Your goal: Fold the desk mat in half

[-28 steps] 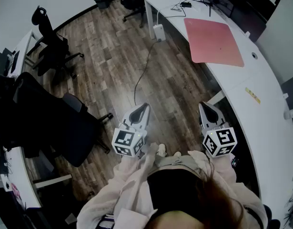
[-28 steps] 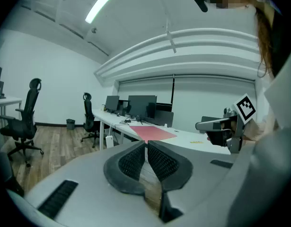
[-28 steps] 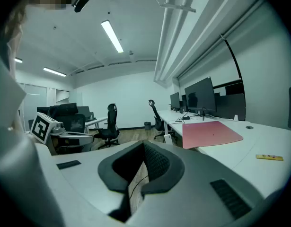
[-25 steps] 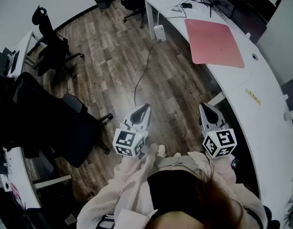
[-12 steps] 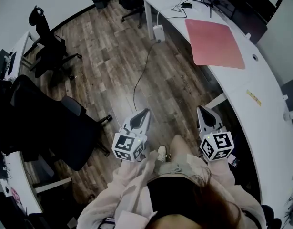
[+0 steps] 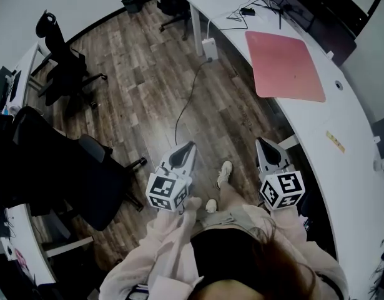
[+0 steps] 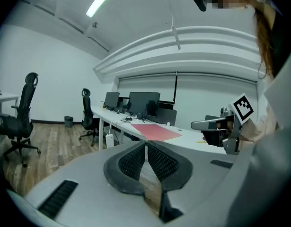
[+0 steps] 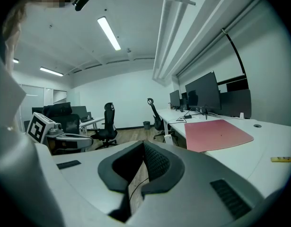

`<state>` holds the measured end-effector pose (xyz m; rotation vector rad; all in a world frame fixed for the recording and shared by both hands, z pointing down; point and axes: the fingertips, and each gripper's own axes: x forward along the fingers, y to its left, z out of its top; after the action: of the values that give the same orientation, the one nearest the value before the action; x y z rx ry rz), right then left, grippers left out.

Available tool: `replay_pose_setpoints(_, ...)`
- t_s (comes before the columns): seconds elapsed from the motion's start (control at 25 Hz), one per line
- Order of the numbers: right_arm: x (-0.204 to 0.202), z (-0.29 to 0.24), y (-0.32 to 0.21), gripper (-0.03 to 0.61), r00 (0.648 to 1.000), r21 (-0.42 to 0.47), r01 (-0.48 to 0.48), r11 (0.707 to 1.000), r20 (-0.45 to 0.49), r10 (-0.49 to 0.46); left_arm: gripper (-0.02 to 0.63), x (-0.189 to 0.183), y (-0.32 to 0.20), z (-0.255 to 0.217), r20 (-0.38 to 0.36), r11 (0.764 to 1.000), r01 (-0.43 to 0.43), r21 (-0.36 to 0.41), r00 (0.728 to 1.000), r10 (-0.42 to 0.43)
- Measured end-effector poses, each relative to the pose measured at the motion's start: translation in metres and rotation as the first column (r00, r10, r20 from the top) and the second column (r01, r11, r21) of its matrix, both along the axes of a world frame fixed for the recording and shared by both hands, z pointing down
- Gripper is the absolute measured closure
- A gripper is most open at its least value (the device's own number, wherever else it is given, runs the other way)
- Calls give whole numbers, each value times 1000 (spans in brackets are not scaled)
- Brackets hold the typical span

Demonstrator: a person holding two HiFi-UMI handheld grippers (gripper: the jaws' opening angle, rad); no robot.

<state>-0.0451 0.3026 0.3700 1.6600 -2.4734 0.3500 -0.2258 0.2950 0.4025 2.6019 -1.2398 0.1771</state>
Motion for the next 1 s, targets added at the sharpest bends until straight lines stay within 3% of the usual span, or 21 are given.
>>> replay_pose_setpoints(0.56, 39, -6, -144, 565, 1000, -27, 27, 999, -8, -27, 571, 45, -143, -9, 13, 1000, 9, -11, 1000, -8)
replay_pose_setpoints(1.0, 61, 6, -223, 565, 999, -59, 39, 998, -10, -39, 571, 68, -223, 6, 3, 999, 21, -48, 1000, -20)
